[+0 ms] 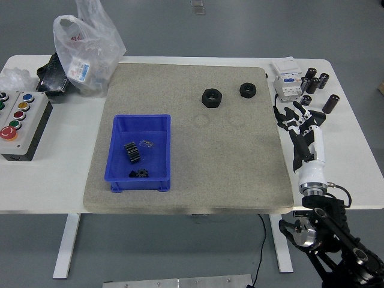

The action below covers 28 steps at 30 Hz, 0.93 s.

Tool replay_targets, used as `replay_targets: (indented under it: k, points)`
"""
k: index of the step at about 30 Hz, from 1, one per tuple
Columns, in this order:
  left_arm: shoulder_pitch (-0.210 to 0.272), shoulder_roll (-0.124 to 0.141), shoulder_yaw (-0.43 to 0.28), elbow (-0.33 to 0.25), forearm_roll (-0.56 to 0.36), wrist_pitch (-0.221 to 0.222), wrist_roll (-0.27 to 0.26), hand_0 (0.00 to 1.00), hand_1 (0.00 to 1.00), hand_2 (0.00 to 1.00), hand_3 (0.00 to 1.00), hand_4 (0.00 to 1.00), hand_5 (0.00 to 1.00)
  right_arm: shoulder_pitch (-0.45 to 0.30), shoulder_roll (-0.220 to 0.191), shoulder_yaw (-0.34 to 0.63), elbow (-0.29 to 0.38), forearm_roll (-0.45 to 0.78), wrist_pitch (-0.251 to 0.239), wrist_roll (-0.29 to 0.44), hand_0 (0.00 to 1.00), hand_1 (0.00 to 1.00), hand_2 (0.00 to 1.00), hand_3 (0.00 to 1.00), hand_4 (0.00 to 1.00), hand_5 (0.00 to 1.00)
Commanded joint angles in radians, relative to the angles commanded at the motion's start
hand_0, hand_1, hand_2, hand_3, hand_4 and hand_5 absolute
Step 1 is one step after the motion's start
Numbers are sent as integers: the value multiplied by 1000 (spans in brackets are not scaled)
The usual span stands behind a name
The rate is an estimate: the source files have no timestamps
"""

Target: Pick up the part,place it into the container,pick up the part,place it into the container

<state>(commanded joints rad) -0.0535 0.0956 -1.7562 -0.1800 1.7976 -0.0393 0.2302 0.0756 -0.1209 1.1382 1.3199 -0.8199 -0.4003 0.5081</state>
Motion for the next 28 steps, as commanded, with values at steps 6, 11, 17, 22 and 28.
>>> replay_targets:
  k: [6, 11, 17, 22, 28]
  points:
    - [-16, -1, -12, 0, -18, 1, -20, 615, 585, 562, 617, 557, 379, 11, 8, -11, -4, 6, 1, 5, 672, 712, 741, 783, 756, 388]
    - [-25, 6, 53, 0, -62, -2, -46, 615, 585, 562, 617, 566, 379, 20, 10, -17, 6, 5, 1, 9, 672, 711, 740, 785, 807, 436]
    - [-25, -1, 96, 0, -70, -3, -41, 615, 585, 562, 617, 571, 372, 16, 8, -18, 11, 22, 12, 16, 672, 711, 739, 775, 810, 438]
    - [-25, -1, 114, 0, -76, -4, -34, 615, 586, 562, 617, 577, 367, 13, 8, -14, 11, 25, 16, 17, 672, 706, 731, 738, 809, 444]
    - [-33, 8, 154, 0, -109, -7, -41, 615, 585, 555, 618, 579, 368, 13, 10, -7, 10, 16, 13, 11, 666, 698, 718, 702, 808, 447]
